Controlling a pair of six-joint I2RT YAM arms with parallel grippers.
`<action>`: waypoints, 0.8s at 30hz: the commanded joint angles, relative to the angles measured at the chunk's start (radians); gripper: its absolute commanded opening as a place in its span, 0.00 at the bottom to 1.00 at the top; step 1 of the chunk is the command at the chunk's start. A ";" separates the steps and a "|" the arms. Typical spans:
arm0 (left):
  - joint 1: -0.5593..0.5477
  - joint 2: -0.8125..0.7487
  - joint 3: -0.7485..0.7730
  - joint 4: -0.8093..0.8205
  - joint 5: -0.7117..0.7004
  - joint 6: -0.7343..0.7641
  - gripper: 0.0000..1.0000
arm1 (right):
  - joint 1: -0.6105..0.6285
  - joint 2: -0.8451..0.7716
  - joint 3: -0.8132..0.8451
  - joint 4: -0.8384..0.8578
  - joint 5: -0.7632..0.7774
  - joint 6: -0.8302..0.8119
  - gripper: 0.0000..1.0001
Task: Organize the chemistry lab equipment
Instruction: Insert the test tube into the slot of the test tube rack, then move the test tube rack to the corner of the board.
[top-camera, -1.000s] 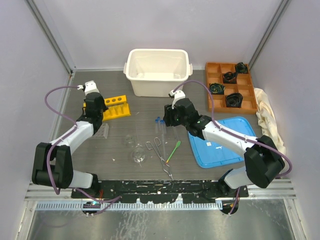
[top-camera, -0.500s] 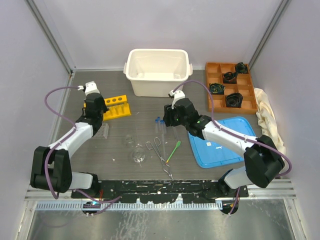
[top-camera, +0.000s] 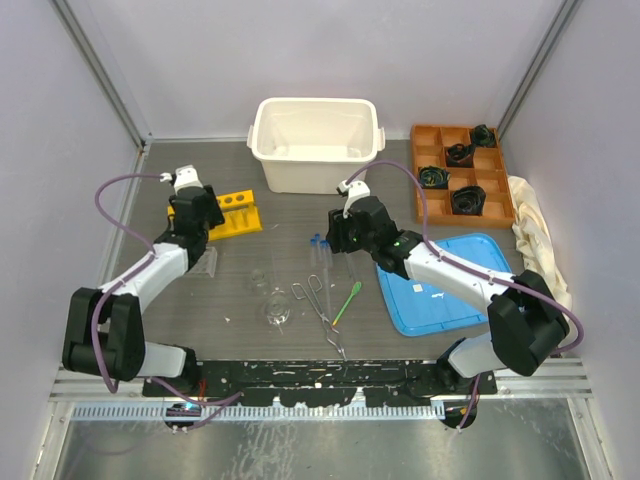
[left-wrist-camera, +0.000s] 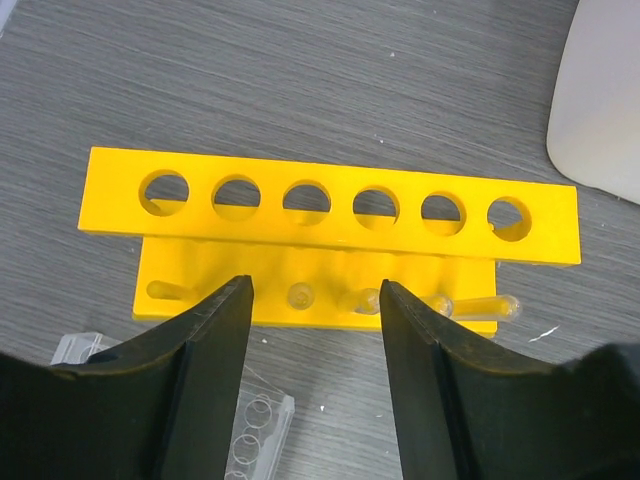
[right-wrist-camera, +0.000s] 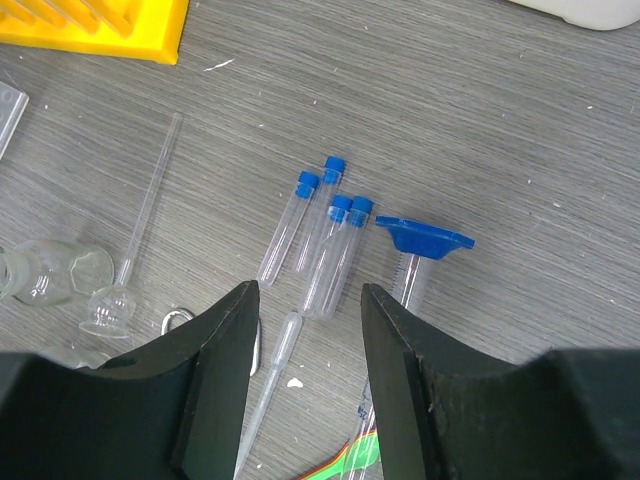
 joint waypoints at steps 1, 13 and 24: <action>-0.004 -0.087 0.055 -0.016 -0.015 -0.023 0.56 | -0.006 -0.014 0.039 0.046 -0.003 0.010 0.51; -0.004 -0.122 0.313 -0.423 0.039 -0.119 0.01 | -0.004 -0.038 0.049 0.028 -0.009 0.018 0.51; -0.005 -0.032 0.466 -0.720 0.230 -0.171 0.00 | -0.006 -0.077 0.054 0.008 0.021 0.015 0.51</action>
